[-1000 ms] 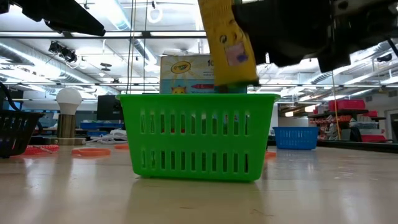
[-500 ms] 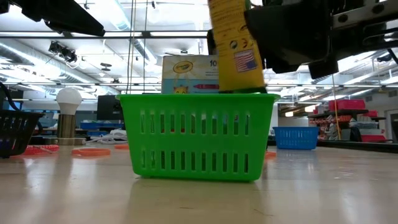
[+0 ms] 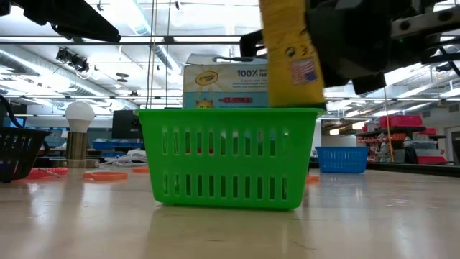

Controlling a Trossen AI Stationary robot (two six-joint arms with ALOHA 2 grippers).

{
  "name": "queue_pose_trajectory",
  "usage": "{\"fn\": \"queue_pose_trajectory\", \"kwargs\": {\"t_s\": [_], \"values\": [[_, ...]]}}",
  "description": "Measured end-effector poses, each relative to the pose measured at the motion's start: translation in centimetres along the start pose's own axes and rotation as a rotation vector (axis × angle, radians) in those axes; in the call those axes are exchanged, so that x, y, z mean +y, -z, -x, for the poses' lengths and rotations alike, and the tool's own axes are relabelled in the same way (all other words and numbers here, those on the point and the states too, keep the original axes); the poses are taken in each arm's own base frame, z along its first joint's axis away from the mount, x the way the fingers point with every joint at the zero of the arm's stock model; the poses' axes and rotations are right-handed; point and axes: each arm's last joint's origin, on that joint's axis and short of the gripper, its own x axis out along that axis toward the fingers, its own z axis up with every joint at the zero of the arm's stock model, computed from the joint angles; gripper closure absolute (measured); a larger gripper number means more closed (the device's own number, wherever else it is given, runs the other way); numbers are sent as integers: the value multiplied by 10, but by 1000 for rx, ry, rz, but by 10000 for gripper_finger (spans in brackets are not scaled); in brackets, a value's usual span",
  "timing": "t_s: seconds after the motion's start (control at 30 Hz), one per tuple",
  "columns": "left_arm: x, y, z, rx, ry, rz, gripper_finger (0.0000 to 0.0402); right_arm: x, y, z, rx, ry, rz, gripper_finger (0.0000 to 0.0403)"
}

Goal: Pick & Place Office Desk Supplies
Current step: Put the crayon box into the green bin

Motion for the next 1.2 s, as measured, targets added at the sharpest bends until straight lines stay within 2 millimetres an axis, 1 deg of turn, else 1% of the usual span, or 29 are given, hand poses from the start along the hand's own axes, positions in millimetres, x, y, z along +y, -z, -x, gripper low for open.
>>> {"fn": "queue_pose_trajectory", "kwargs": {"t_s": [0.13, 0.33, 0.43, 0.53, 0.7, 0.93, 1.07, 1.2], "values": [[0, 0, 0, 0, 0, 1, 287, -2, 1, 2, 0, 3, 21, 340], [0, 0, 0, 0, 0, 0, 287, -1, 1, 2, -10, -44, 124, 340], [0, 0, 0, 0, 0, 0, 287, -2, 4, 3, 15, -50, 139, 340], [0, 0, 0, 0, 0, 1, 287, -5, 5, 5, 20, -48, 140, 340], [0, 0, 0, 0, 0, 1, 287, -6, 2, 5, -1, -31, 217, 340], [0, 0, 0, 0, 1, 5, 287, -11, 1, 6, 5, 6, 241, 340], [0, 0, 0, 1, 1, 4, 287, -14, 9, 4, 3, -8, 234, 340], [0, 0, 0, 1, 2, 4, 287, -18, 18, -6, -3, -41, 192, 340]]}}
